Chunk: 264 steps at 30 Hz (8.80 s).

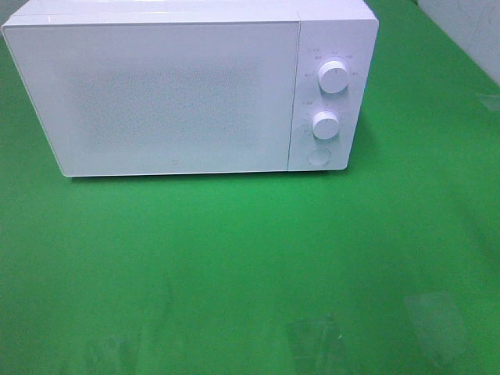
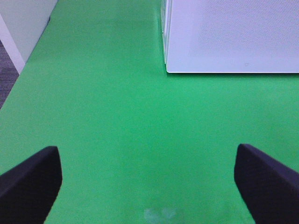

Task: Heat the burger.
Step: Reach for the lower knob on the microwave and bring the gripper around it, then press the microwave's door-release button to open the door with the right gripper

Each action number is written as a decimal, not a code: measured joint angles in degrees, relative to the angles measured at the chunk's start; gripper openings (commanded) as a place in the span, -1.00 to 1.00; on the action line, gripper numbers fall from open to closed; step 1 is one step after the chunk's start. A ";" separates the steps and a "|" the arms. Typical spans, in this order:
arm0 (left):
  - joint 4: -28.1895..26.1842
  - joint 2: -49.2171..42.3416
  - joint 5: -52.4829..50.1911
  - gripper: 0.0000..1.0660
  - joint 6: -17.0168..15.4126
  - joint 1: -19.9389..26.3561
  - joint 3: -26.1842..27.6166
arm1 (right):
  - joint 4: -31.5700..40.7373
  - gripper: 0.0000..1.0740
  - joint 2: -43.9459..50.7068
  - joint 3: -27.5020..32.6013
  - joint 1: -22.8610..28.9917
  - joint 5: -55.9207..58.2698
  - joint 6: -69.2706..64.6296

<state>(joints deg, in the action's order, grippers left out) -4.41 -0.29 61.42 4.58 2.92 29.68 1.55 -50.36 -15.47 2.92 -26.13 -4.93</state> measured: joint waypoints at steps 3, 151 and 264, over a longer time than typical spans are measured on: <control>0.00 0.00 0.00 0.77 0.00 0.00 0.00 | 4.07 0.42 -1.09 1.38 0.00 -3.61 3.27; 0.06 0.00 0.00 0.77 0.00 0.00 0.00 | 44.40 -1.00 -69.73 -32.66 35.87 -39.42 18.85; 0.06 0.00 0.00 0.76 0.00 0.00 0.00 | 14.67 0.34 -37.07 -14.61 27.90 0.40 -14.84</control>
<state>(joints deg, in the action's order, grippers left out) -4.35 -0.29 61.42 4.58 2.92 29.68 16.21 -87.43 -30.08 30.83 -25.73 -19.77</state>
